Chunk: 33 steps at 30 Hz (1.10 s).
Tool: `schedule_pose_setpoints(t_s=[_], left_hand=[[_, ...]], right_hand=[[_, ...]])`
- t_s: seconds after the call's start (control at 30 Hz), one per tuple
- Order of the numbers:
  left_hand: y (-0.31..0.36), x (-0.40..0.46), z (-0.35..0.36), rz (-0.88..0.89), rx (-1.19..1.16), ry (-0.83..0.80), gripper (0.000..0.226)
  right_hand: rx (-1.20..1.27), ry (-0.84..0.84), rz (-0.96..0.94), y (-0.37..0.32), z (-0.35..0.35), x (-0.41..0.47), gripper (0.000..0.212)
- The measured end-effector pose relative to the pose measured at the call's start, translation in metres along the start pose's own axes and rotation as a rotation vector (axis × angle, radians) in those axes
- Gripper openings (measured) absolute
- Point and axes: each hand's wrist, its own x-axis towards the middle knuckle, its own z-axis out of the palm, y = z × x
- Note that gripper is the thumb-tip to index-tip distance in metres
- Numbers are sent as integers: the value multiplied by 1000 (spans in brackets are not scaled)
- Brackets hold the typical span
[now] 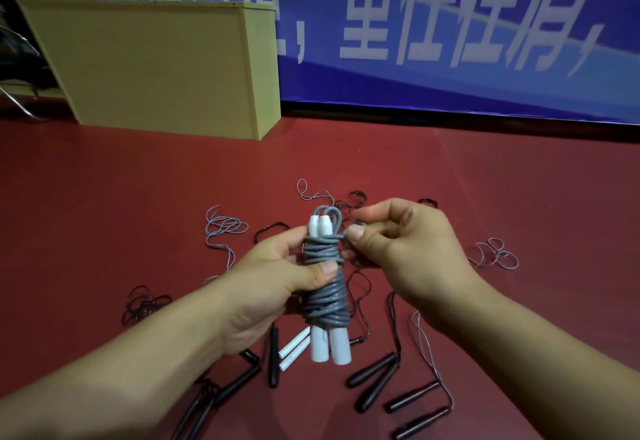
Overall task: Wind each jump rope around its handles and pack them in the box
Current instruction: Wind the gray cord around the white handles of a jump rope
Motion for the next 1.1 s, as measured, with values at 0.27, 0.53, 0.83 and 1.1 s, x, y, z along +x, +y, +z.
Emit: schedule_pose_setpoints(t_s=[0.27, 0.53, 0.83, 1.1], left_hand=[[-3, 3, 7, 50, 20, 154, 53], [-15, 12, 4, 147, 283, 256, 29], [-5, 1, 10, 229, 277, 254, 21], [-3, 0, 10, 180, 269, 127, 25]], right_hand=[[-183, -41, -194, 2, 15, -6, 17], [-103, -142, -121, 1, 12, -1, 26], [17, -161, 115, -2, 0, 5, 10], [-82, -199, 172, 3, -4, 3, 7]])
